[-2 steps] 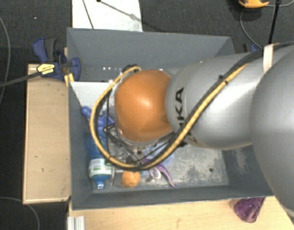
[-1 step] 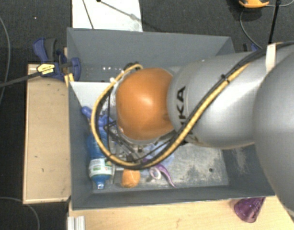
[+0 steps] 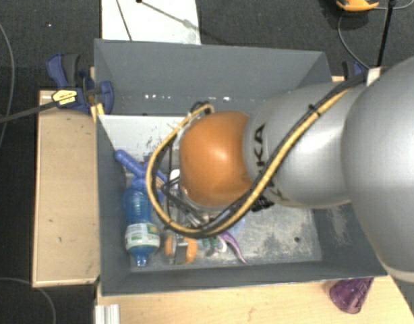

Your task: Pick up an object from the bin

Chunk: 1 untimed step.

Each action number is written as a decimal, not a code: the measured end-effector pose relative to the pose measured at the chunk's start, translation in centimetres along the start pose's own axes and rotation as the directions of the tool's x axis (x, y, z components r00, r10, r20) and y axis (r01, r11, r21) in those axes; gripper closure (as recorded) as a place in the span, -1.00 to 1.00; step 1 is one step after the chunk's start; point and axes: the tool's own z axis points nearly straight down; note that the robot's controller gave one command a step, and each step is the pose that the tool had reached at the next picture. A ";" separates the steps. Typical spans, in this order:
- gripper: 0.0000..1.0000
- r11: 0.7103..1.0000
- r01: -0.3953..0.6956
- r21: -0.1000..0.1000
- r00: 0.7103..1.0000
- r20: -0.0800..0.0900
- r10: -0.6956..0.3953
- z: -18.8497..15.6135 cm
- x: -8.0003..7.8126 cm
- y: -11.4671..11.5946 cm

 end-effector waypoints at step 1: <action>-1.00 0.999 0.034 0.002 0.999 -0.001 -0.034 2.9 0.1 -2.8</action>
Offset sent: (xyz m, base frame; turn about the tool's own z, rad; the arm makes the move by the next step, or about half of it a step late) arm -0.0052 -0.0280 -0.0470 -0.2750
